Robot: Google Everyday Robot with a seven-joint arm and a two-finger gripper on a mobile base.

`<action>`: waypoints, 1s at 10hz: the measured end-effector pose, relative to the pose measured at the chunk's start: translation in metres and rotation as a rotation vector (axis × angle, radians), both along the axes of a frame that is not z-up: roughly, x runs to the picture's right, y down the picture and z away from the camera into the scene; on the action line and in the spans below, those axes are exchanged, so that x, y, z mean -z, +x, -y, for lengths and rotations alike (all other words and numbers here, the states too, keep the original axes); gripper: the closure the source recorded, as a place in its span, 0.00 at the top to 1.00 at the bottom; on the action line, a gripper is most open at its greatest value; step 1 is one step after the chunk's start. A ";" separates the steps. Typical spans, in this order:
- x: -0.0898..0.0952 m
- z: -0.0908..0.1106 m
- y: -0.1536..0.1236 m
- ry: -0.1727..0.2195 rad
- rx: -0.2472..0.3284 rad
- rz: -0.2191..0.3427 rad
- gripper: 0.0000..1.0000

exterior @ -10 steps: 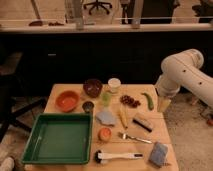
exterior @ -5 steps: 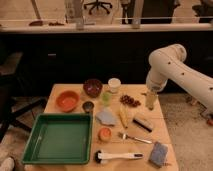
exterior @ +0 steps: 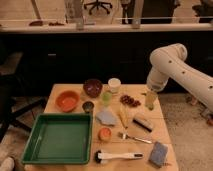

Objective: Place banana in paper cup

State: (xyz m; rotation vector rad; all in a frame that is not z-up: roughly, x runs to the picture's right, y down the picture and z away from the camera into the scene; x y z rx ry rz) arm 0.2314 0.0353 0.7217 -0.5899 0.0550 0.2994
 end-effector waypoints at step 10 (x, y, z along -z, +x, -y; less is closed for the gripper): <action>0.010 -0.005 -0.053 -0.069 -0.457 -0.023 0.80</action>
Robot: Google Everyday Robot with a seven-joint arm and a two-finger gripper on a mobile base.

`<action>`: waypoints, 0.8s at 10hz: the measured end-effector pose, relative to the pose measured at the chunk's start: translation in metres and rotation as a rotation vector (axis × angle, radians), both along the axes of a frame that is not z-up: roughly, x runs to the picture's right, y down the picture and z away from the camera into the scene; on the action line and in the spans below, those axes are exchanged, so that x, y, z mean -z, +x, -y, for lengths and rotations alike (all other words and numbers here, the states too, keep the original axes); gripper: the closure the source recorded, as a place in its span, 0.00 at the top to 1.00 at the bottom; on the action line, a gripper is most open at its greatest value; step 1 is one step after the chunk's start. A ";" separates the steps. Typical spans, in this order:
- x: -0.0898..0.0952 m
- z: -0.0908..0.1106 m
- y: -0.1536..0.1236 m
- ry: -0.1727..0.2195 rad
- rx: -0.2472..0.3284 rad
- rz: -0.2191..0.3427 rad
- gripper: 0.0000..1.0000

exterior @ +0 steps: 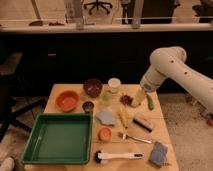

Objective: Place banana in paper cup

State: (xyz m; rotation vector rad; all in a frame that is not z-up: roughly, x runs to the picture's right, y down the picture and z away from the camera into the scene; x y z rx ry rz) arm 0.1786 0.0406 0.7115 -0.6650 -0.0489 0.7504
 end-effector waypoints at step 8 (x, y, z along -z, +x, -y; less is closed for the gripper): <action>-0.007 -0.016 -0.041 -0.074 -0.103 0.006 0.80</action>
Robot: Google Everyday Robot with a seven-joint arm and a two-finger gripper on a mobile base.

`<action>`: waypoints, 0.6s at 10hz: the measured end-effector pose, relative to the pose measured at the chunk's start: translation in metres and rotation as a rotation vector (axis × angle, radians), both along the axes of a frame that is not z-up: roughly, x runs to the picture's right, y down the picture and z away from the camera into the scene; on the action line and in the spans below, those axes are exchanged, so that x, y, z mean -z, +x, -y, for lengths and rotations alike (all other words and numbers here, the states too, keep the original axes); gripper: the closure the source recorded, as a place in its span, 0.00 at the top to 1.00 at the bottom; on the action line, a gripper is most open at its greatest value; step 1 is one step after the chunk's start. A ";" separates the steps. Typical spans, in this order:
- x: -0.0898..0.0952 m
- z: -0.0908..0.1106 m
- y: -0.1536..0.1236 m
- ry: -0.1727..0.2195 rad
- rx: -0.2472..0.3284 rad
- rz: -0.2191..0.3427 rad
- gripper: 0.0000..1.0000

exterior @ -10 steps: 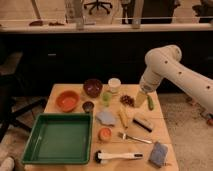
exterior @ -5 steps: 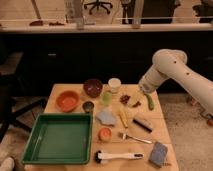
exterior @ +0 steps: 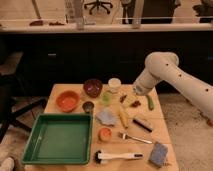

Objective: Place banana in paper cup

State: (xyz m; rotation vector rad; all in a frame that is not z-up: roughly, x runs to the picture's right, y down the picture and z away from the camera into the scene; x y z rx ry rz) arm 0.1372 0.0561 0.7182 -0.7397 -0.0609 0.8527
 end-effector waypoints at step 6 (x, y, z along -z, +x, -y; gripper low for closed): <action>-0.003 -0.011 -0.007 -0.015 -0.042 -0.060 0.80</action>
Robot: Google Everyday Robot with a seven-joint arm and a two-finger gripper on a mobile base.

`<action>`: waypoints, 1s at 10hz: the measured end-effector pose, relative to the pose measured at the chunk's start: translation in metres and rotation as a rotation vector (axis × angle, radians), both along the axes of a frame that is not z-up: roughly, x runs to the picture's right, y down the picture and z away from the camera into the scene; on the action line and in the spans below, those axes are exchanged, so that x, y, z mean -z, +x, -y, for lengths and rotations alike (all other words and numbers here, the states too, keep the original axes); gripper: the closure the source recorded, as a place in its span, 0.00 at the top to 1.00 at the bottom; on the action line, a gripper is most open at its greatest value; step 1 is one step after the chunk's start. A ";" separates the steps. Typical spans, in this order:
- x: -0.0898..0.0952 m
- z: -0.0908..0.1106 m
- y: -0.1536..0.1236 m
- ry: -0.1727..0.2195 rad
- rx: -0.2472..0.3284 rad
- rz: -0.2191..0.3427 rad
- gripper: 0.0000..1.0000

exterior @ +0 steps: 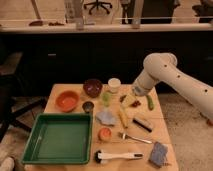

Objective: Place banana in paper cup

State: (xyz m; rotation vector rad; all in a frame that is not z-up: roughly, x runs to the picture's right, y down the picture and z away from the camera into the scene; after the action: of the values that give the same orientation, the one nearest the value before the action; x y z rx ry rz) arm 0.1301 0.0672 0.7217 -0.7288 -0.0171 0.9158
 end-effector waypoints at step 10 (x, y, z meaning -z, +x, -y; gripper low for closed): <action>-0.080 -0.068 -0.070 -0.180 -0.137 -0.186 0.80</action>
State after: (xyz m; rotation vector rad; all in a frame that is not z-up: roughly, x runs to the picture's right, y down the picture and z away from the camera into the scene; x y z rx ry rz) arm 0.0605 0.1349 0.8014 -0.8137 0.1845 1.1234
